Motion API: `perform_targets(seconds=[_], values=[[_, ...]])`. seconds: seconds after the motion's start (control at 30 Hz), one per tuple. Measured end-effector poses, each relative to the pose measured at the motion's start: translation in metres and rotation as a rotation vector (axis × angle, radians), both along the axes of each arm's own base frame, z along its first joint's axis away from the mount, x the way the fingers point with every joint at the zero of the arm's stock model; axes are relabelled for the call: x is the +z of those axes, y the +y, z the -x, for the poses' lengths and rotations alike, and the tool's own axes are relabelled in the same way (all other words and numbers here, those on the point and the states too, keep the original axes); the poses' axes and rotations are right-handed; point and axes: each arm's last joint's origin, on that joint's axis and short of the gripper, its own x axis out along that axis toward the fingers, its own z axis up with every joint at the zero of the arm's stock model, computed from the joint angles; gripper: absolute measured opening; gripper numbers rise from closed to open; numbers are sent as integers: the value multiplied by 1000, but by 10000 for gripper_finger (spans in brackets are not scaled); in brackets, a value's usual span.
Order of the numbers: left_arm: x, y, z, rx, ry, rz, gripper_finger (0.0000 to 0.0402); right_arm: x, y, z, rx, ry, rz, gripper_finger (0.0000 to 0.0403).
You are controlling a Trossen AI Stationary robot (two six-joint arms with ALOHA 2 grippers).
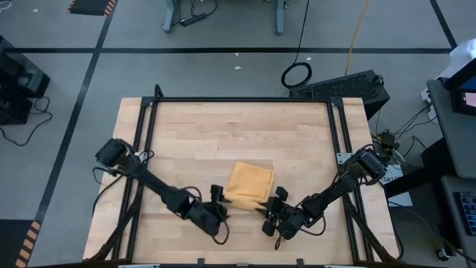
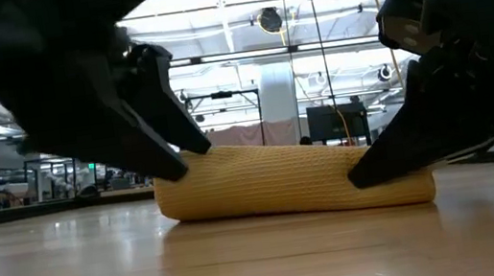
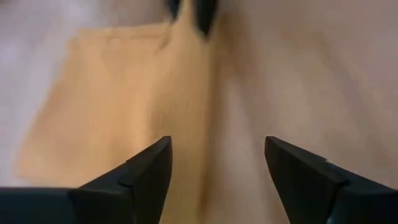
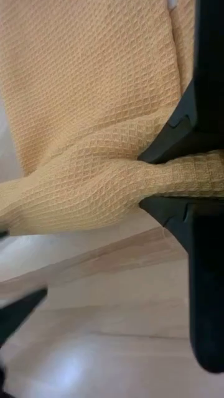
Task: Roll towel
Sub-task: Roll the yellow towel
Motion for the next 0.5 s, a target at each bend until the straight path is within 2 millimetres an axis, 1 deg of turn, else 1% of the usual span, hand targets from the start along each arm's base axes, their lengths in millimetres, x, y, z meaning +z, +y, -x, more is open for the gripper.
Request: perform_targets(seconds=[0.1,0.23,0.33,0.5], values=[[-11,2,0,60,-2,-127,246,0,1,-1,10,-2,-12,53],[-15,5,-1,65,-2,-213,230,0,1,-1,11,-3,-15,53],[-16,10,-3,48,24,-216,223,1,1,-1,14,-7,-20,54],[-18,25,-11,12,78,-164,222,1,1,-1,16,-7,-20,54]])
